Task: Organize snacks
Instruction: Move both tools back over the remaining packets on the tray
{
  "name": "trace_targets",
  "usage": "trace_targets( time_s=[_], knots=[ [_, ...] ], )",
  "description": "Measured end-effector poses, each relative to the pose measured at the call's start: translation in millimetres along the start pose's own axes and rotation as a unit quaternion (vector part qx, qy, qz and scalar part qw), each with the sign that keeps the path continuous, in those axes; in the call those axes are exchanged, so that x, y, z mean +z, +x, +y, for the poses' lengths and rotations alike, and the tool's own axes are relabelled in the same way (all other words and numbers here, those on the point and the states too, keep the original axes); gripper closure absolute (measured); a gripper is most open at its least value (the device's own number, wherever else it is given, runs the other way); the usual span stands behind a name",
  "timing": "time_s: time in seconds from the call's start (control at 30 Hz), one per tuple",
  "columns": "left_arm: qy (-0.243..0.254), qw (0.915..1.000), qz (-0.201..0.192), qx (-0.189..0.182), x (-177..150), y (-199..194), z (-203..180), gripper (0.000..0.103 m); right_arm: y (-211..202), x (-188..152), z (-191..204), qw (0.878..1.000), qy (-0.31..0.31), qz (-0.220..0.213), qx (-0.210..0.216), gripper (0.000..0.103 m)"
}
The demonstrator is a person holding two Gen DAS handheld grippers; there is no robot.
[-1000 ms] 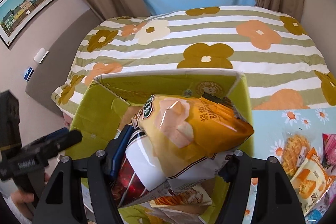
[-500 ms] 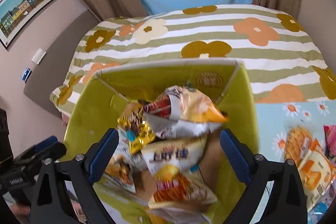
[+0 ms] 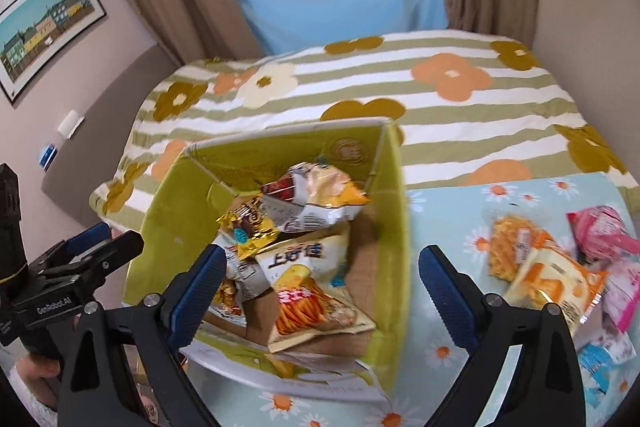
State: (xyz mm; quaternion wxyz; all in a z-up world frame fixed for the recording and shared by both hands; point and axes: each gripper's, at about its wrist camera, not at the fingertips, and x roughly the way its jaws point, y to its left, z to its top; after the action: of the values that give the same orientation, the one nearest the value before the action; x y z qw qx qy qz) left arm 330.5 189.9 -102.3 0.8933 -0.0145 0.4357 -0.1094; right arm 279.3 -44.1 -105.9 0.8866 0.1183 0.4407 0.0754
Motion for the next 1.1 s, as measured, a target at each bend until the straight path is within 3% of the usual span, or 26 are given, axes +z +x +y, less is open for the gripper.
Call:
trace_targets(
  time_s=[0.23, 0.5, 0.73, 0.9, 1.1],
  knots=[
    [0.025, 0.9969, 0.009, -0.074, 4.7, -2.0, -56.2, 0.002, -44.0, -9.2, -43.7, 0.998, 0.032, -0.035, -0.037, 0.007],
    [0.045, 0.9924, 0.036, -0.109, -8.4, 5.0, -148.0, 0.002, -94.3, -18.3, -134.6, 0.993, 0.066, -0.053, -0.078, 0.007],
    [0.091, 0.9863, 0.063, -0.123, -26.7, 21.7, -250.2, 0.002, -128.2, -23.9, -213.0, 0.991, 0.074, -0.055, -0.101, 0.007],
    [0.123, 0.9808, 0.090, -0.122, -46.2, 43.5, -320.7, 0.002, -138.6, -21.8, -263.0, 0.991, 0.082, -0.049, -0.093, 0.007],
    [0.128, 0.9785, 0.129, -0.098, -62.0, 87.3, -375.5, 0.002, -125.2, -15.2, -310.2, 0.994, 0.086, -0.023, -0.069, 0.007]
  ],
)
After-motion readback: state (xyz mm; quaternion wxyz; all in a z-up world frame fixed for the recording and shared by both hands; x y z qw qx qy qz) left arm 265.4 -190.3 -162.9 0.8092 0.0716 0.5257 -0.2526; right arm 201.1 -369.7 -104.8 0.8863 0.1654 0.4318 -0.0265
